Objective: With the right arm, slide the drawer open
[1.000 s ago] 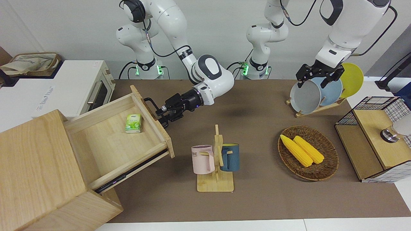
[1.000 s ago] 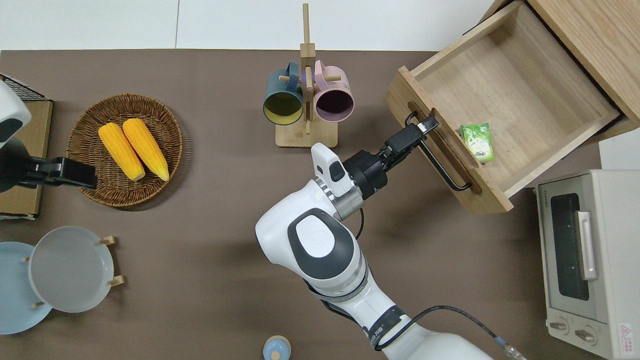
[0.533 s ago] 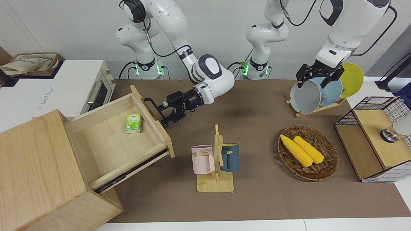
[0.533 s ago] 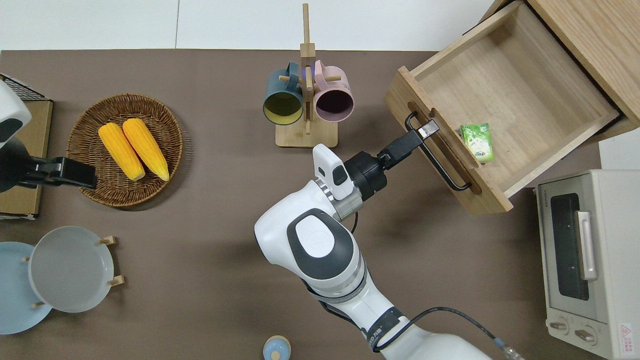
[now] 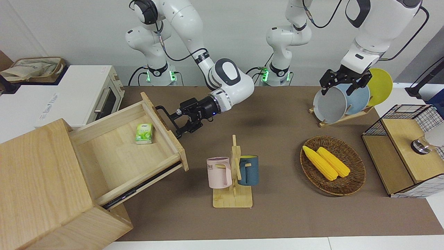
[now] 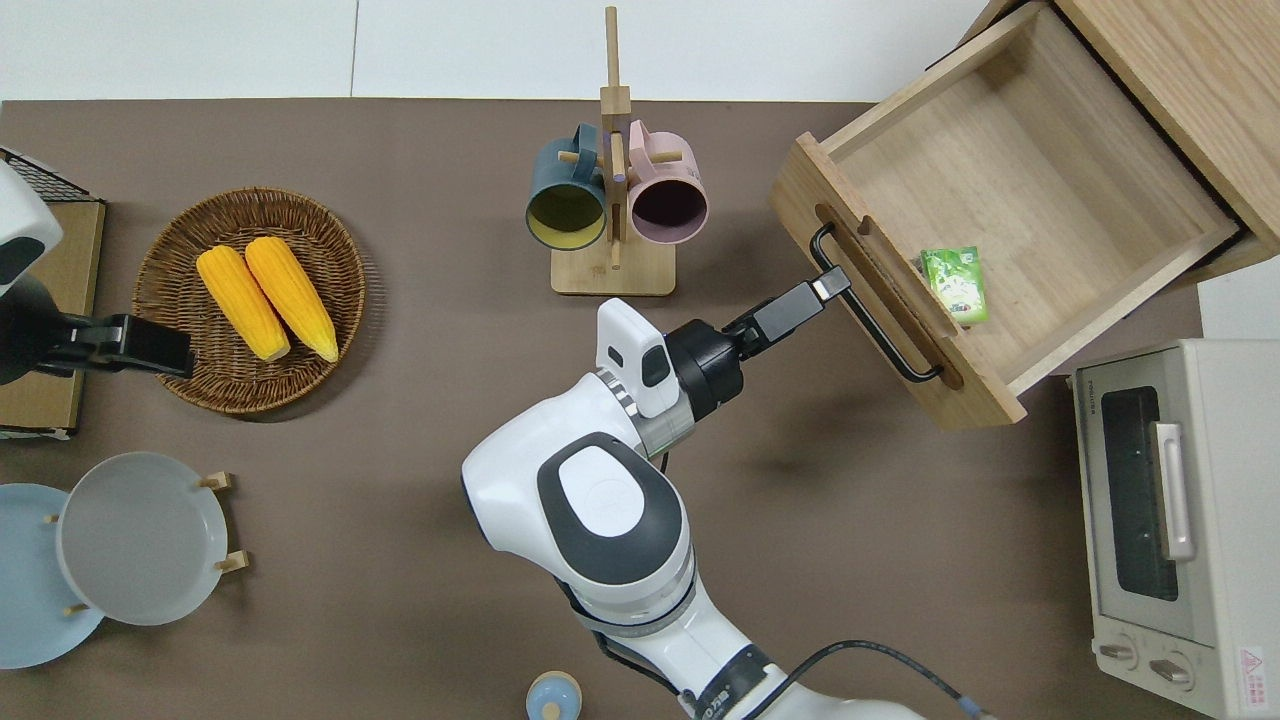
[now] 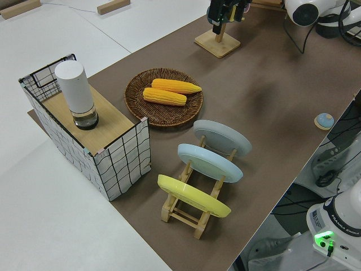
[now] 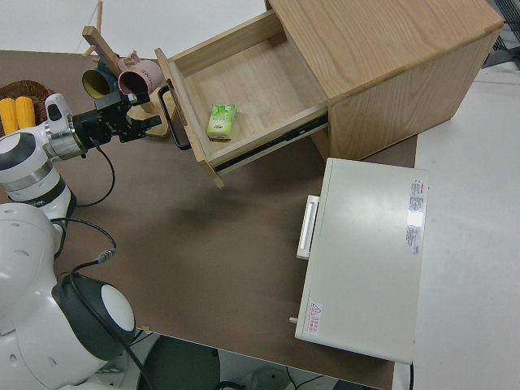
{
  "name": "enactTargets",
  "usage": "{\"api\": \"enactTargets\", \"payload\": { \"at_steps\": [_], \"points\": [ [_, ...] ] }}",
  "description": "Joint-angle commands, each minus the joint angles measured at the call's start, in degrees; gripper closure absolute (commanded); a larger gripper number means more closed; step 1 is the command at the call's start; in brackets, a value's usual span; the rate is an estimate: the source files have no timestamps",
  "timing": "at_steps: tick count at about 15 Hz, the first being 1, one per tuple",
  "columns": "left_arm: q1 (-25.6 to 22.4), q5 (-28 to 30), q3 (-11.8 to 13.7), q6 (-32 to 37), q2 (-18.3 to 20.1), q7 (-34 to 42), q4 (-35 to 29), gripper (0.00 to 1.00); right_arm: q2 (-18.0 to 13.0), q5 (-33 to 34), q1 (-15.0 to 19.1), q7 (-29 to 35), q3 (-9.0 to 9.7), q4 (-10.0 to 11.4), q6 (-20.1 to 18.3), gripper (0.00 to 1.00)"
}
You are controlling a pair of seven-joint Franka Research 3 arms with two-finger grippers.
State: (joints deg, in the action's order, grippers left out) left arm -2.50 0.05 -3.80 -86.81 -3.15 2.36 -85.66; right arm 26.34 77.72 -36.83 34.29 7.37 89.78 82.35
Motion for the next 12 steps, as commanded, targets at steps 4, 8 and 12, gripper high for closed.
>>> {"api": "enactTargets", "payload": {
  "at_steps": [4,8,12],
  "points": [
    [0.39,-1.02,0.02,1.03,0.25,-0.60,0.58,0.01,-5.58,-15.11,-1.85,-1.25,0.01,-4.27,0.00,0.011],
    [0.39,-1.02,0.02,1.03,0.25,-0.60,0.58,0.01,-12.26,-28.55,-0.62,-3.17,-0.25,-4.53,2.62,0.013],
    [0.39,-1.02,0.02,1.03,0.25,-0.60,0.58,0.01,-18.85,-43.67,5.17,-7.48,-0.95,-4.44,6.06,0.011]
  ]
}}
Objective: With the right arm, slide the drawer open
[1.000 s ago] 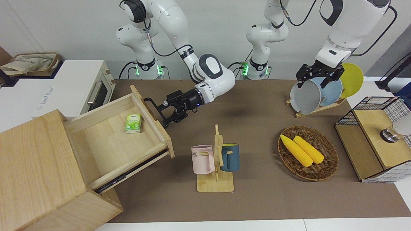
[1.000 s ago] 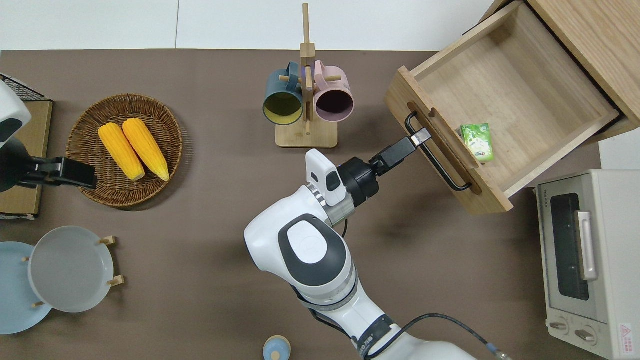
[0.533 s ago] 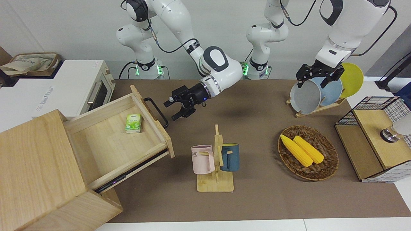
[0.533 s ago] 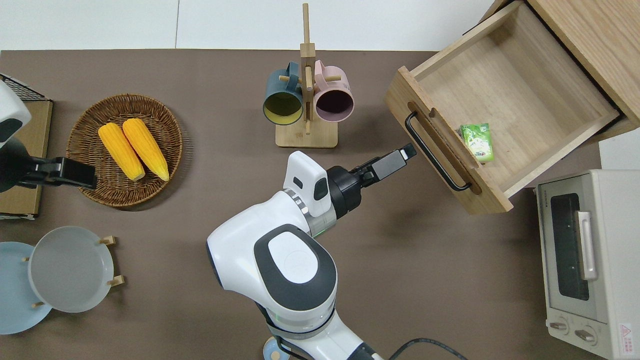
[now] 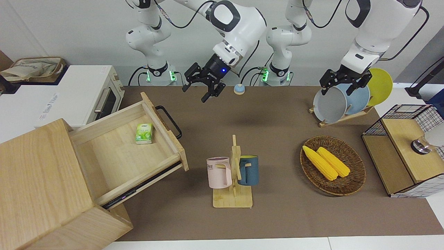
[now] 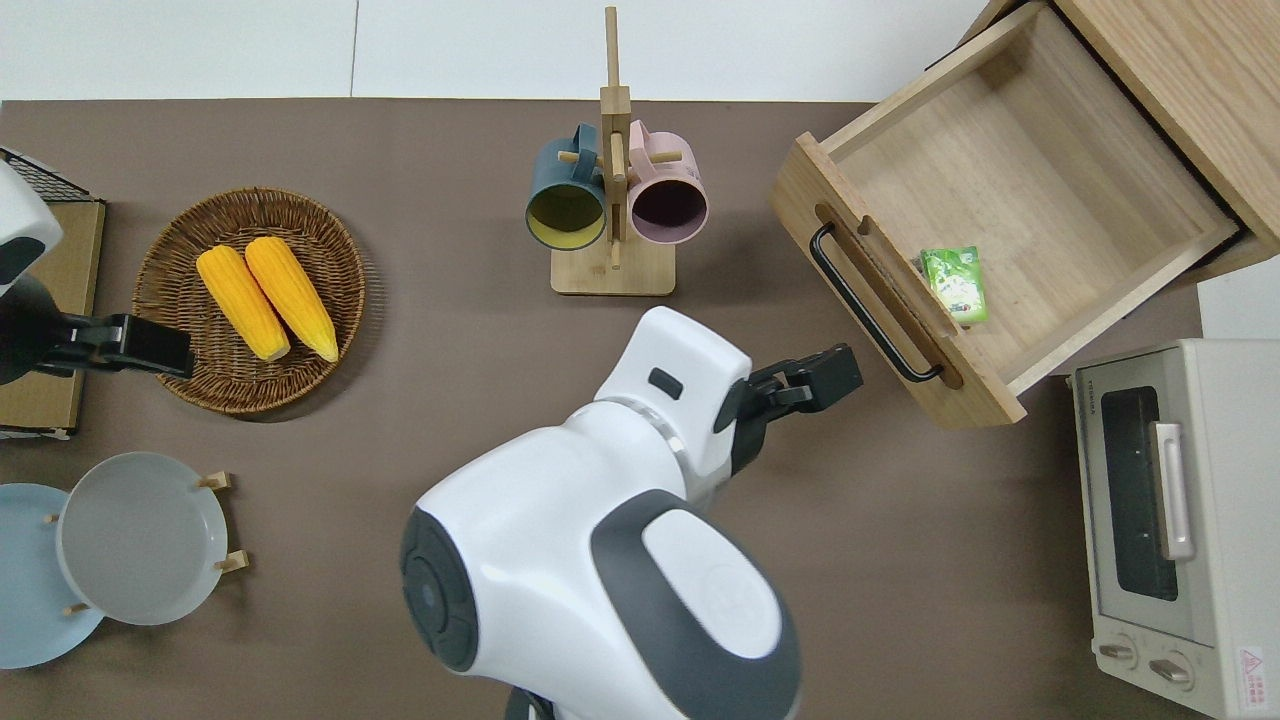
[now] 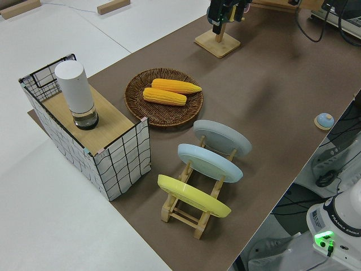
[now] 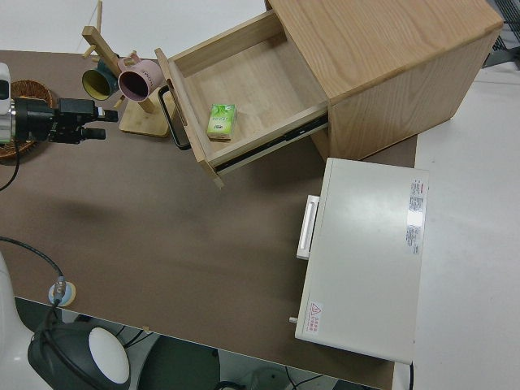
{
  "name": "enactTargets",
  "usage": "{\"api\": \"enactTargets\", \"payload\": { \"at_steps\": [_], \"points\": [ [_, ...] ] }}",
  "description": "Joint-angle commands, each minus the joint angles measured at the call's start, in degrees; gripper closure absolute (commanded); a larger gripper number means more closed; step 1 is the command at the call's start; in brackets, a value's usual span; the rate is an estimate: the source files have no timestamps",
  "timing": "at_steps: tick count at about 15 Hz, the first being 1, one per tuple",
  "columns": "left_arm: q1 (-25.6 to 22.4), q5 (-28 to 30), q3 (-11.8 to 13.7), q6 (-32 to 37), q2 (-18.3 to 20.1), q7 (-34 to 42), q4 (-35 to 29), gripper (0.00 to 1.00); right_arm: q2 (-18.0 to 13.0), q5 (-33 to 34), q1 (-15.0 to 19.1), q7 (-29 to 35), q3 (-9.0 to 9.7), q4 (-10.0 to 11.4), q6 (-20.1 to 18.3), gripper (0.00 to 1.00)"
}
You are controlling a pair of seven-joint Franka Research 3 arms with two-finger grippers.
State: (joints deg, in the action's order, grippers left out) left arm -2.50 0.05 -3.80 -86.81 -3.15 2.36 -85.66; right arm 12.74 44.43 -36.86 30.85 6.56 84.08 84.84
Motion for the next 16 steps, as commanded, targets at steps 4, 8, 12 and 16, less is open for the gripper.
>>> {"api": "enactTargets", "payload": {
  "at_steps": [4,8,12,16],
  "points": [
    [0.39,-1.02,0.02,1.03,0.25,-0.60,0.49,0.00,-9.40,-25.94,10.14,-8.86,-4.70,1.35,5.07,0.013],
    [0.39,-1.02,0.02,1.03,0.25,-0.60,0.58,0.01,-11.86,-36.41,13.04,-17.29,-11.64,1.96,4.98,0.011],
    [0.39,-1.02,0.02,1.03,0.25,-0.60,0.49,0.01,-12.39,-43.02,18.75,-26.08,-14.47,2.14,4.28,0.011],
    [0.39,-1.02,0.02,1.03,0.25,-0.60,0.49,0.01,-13.44,-44.60,23.93,-30.75,-14.47,4.42,4.02,0.011]
  ]
}}
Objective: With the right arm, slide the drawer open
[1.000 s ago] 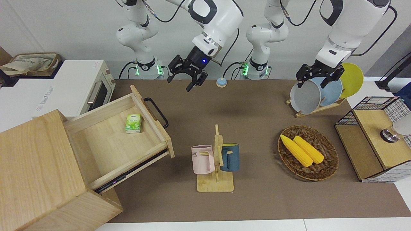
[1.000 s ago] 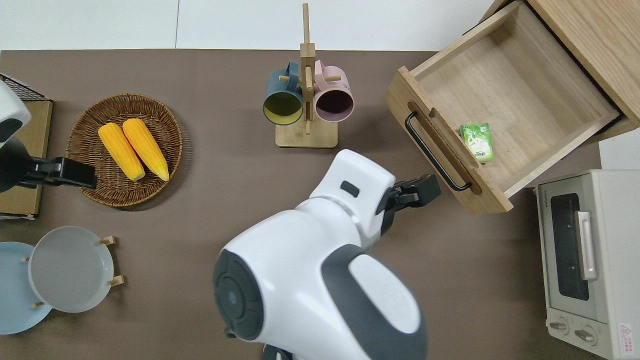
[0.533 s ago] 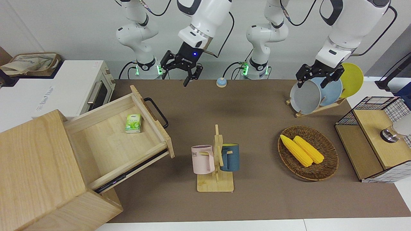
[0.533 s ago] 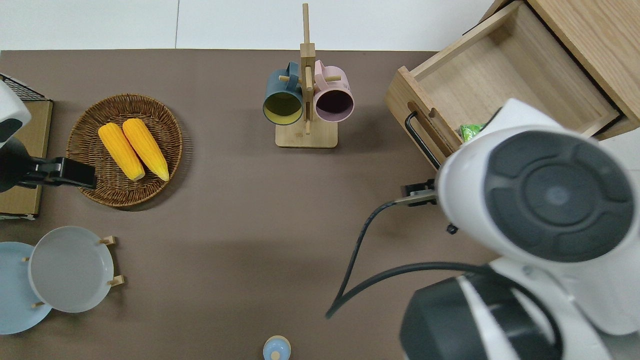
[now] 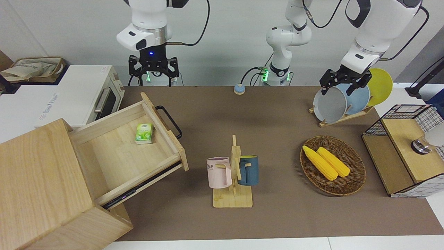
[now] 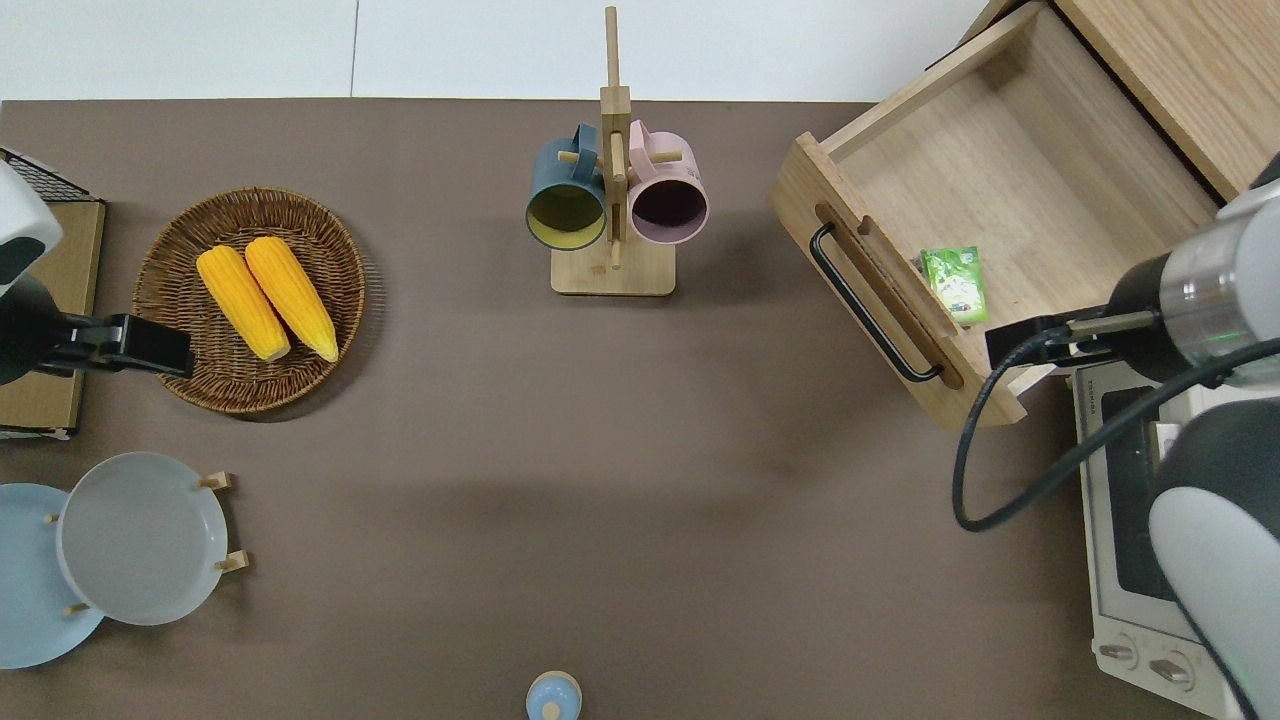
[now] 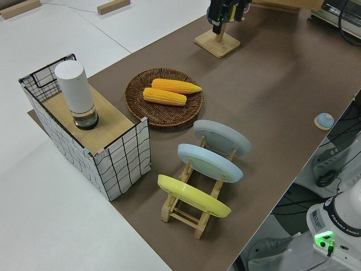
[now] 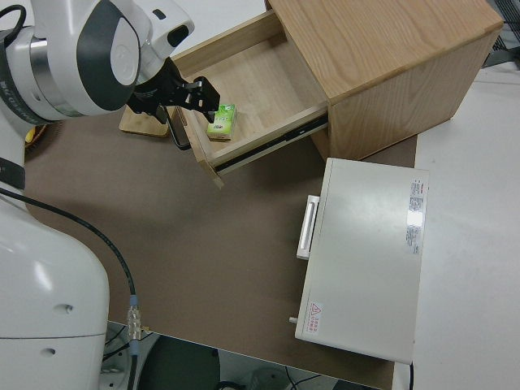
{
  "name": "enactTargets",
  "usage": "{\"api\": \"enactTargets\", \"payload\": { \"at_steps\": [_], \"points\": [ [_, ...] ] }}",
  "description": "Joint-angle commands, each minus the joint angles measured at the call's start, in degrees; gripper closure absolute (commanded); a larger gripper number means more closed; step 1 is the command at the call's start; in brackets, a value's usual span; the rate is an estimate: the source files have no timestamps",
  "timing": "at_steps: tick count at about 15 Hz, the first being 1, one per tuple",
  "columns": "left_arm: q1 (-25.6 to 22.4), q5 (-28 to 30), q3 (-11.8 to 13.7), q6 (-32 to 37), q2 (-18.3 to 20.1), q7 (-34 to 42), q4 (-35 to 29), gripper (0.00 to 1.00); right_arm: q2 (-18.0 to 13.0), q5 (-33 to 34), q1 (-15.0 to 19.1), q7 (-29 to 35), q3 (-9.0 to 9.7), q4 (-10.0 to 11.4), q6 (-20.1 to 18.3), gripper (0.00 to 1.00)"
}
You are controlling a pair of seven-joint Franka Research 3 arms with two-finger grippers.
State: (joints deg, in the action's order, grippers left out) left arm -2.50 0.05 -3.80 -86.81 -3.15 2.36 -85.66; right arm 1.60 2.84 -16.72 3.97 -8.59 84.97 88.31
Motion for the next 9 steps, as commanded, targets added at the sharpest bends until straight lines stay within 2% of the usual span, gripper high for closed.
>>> {"api": "enactTargets", "payload": {
  "at_steps": [1,6,9],
  "points": [
    [0.39,-1.02,0.02,1.03,0.16,-0.60,0.49,0.01,-2.21,-3.45,5.02,-4.40,0.68,3.63,0.55,0.011],
    [0.39,-1.02,0.02,1.03,0.25,-0.60,0.58,0.01,-0.98,-2.58,8.45,-3.00,0.59,3.63,0.29,0.011],
    [0.39,-1.02,0.02,1.03,0.16,-0.60,0.58,0.01,-0.37,-2.58,8.55,-2.39,0.59,3.45,0.29,0.013]
  ]
}}
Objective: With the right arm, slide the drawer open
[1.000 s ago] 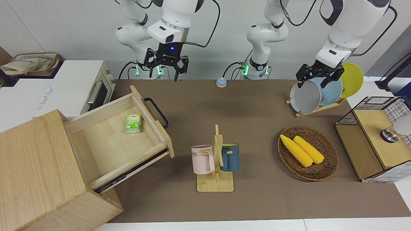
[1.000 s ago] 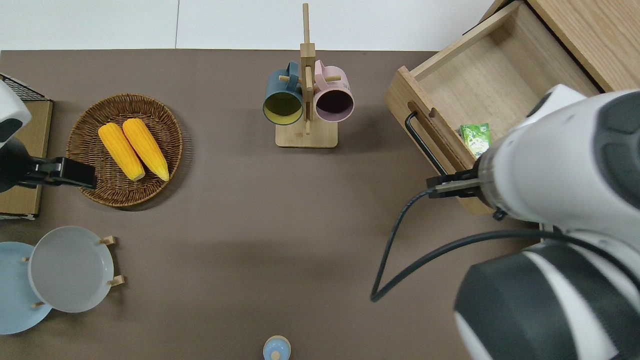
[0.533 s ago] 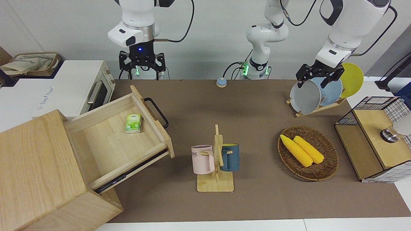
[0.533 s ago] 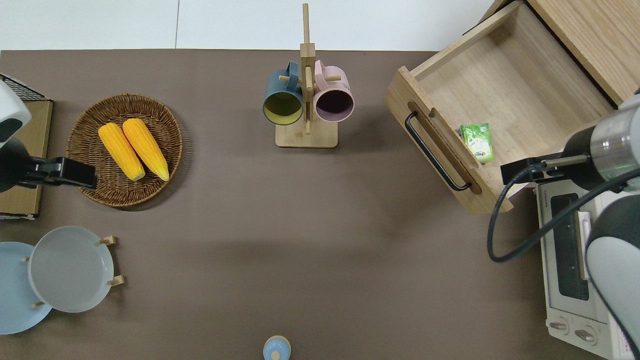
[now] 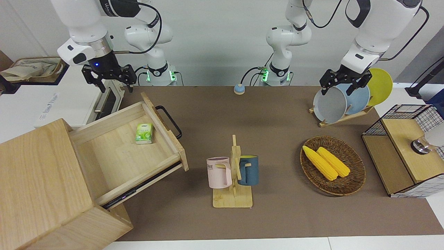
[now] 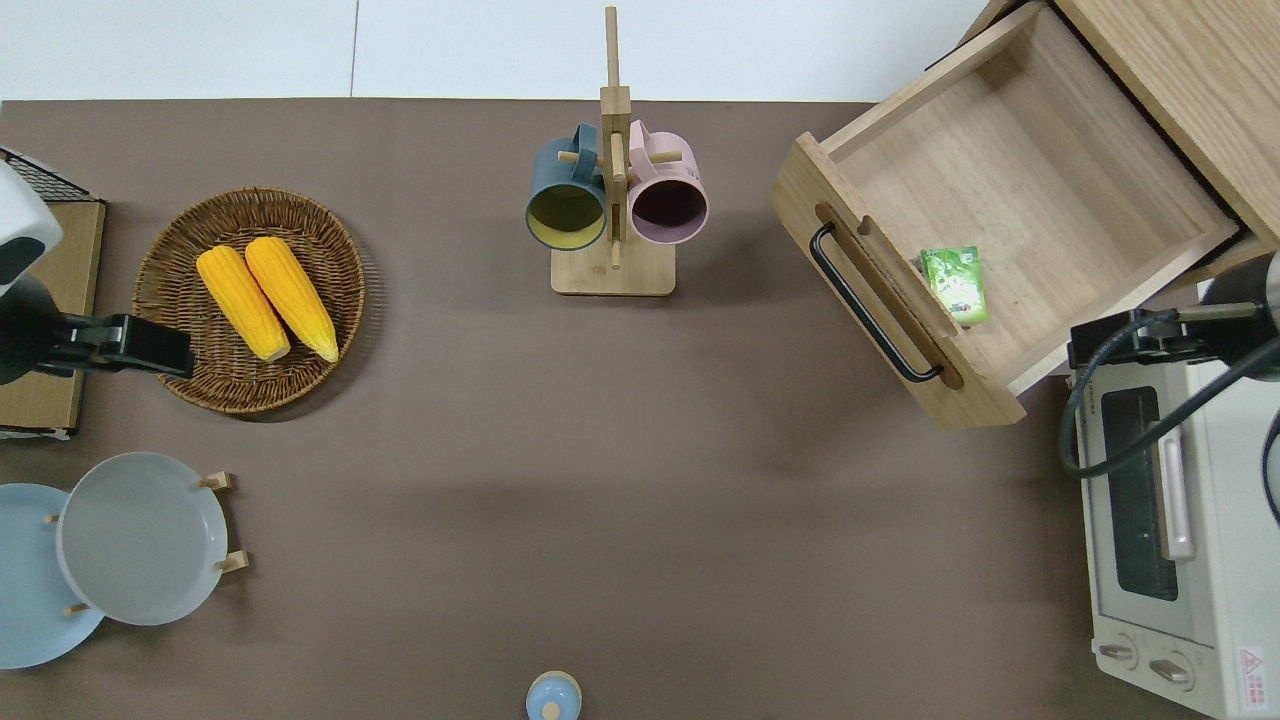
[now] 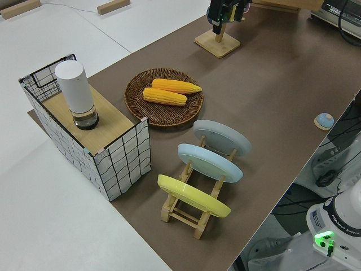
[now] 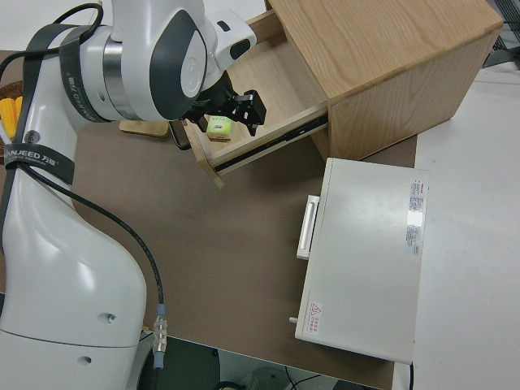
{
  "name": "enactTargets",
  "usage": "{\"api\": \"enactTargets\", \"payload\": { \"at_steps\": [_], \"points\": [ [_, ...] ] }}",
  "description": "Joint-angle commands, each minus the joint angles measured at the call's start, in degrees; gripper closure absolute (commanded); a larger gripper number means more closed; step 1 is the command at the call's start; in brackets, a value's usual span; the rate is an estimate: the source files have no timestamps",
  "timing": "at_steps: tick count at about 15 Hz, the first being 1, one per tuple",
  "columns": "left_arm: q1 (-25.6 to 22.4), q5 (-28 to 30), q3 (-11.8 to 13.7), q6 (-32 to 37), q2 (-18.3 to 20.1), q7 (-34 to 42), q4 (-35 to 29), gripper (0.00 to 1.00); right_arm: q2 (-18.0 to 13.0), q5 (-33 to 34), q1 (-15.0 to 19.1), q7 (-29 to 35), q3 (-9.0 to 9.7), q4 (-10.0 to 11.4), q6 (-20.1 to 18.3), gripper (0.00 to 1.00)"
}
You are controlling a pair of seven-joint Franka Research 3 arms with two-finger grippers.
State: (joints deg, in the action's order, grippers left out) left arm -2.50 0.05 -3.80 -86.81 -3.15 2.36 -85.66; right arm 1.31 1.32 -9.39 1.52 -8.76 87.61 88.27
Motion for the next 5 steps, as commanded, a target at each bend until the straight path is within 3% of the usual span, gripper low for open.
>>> {"api": "enactTargets", "payload": {
  "at_steps": [1,5],
  "points": [
    [0.39,-1.02,0.02,1.03,0.16,-0.60,0.58,0.01,-0.08,-1.14,0.95,0.06,0.76,0.81,0.33,0.011],
    [0.39,-1.02,0.02,1.03,0.25,-0.60,0.58,0.01,0.01,-1.85,0.86,-0.03,0.85,0.63,0.24,0.011]
  ]
}}
